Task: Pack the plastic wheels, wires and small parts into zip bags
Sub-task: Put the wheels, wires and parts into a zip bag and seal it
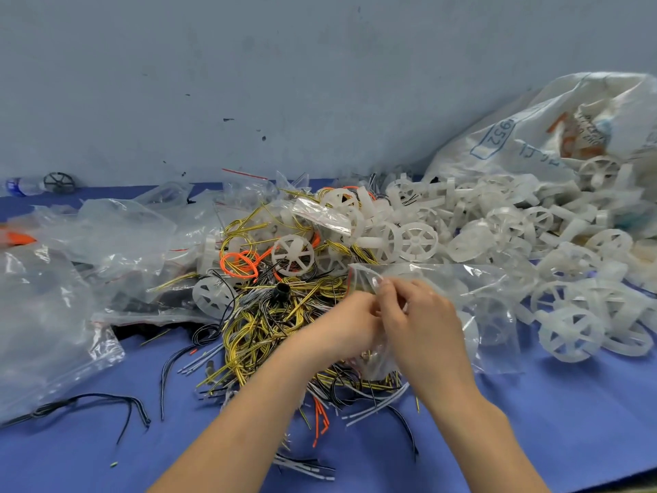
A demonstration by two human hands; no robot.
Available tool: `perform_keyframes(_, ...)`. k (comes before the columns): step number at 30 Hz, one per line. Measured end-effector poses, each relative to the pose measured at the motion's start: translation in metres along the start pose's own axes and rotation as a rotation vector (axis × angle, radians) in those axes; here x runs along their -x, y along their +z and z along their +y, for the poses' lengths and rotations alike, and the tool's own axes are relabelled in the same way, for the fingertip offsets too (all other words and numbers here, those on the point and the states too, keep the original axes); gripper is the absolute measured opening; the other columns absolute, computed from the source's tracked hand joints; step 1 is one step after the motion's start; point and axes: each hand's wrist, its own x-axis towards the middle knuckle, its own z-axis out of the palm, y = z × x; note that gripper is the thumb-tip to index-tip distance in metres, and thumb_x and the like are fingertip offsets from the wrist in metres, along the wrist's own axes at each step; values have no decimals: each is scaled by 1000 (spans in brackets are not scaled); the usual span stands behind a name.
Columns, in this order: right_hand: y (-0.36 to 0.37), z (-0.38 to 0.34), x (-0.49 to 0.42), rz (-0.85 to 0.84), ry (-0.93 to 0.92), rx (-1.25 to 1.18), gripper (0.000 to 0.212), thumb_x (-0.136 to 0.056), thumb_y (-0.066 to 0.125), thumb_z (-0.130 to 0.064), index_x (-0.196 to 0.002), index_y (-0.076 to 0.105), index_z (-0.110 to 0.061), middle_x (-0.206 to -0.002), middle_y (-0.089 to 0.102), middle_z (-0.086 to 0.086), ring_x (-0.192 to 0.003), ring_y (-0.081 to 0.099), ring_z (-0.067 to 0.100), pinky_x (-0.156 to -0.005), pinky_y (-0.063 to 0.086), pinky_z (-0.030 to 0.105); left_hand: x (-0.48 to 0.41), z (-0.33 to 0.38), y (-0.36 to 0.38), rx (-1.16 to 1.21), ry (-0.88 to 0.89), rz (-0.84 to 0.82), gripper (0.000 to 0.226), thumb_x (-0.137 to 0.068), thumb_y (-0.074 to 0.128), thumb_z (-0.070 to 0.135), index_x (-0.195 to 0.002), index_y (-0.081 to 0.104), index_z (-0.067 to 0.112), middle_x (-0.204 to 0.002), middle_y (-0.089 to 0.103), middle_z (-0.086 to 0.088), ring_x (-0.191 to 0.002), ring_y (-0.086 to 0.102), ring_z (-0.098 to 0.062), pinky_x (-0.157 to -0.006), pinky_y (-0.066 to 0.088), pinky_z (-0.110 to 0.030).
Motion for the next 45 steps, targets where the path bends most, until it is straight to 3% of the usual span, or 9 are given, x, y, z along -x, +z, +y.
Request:
perform_keyframes(3, -1, 6, -6, -24, 12, -33, 28, -101, 47, -29, -78, 63, -27, -79, 61, -5, -77, 48, 14, -64, 23, 29, 12, 1, -35, 73, 3, -48, 25, -101, 50, 23, -107, 68, 8, -100, 73, -9, -84, 72, -20, -74, 60, -30)
perform_keyframes(6, 2, 7, -5, -51, -4, -60, 31, -102, 46, -30, -73, 57, -26, -72, 58, -7, -72, 47, 11, -60, 26, 30, 27, -8, -81, -6, 88, 287, 21, -99, 52, 30, -100, 70, 18, -89, 72, -2, -65, 69, -12, -56, 55, -21)
perform_keyframes(9, 3, 8, -4, -60, -11, -57, 30, -102, 45, -31, -81, 65, -25, -78, 62, -7, -76, 49, 10, -64, 32, 29, 24, -31, -110, -185, 30, 736, 21, -99, 51, 27, -104, 69, 18, -88, 68, 1, -64, 61, -8, -59, 52, -28)
perform_keyframes(12, 3, 9, -2, -61, -3, -52, 29, -102, 43, -32, -94, 70, -26, -88, 65, -8, -83, 52, 11, -69, 33, 32, 13, -49, -110, -382, -62, 835, 25, -100, 48, 25, -116, 64, 17, -101, 65, 1, -76, 56, -6, -68, 43, -26)
perform_keyframes(19, -3, 17, -3, -25, 10, -49, 30, -102, 45, -36, -92, 70, -24, -86, 64, -11, -83, 55, 5, -73, 47, 38, -21, -51, -101, -644, 2, 776, 45, -95, 51, 47, -137, 48, 30, -119, 61, -4, -110, 58, -24, -95, 48, -47)
perform_keyframes(26, -6, 19, -4, -24, 4, -35, 32, -102, 44, -38, -91, 69, -21, -86, 64, -9, -81, 54, 6, -74, 48, 39, -15, -38, -95, -864, 68, 923, 29, -101, 43, 37, -118, 58, 20, -98, 69, -2, -92, 62, -23, -90, 45, -42)
perform_keyframes(32, -5, 13, -4, -28, 23, -50, 31, -101, 43, -39, -96, 70, -27, -84, 62, -8, -80, 52, 11, -72, 43, 36, 39, 9, -115, -316, 257, 806, 17, -100, 49, 37, -100, 61, 24, -72, 66, 9, -62, 60, 1, -53, 43, -15)
perform_keyframes(37, -6, 8, -4, -20, 32, -132, 29, -102, 46, -33, -89, 72, -26, -72, 55, -6, -75, 48, 16, -64, 27, 31, 64, 15, -76, 458, 87, 207, 27, -90, 60, 26, -106, 69, 7, -80, 69, -11, -64, 62, -15, -53, 53, -23)
perform_keyframes(45, -18, 10, -8, 62, 42, -197, 29, -102, 49, -35, -94, 75, -23, -65, 47, -12, -68, 44, 11, -62, 29, 33, 44, -6, -29, 319, -32, 324, 12, -99, 54, 16, -106, 61, 9, -76, 73, -8, -64, 67, -16, -61, 58, -28)
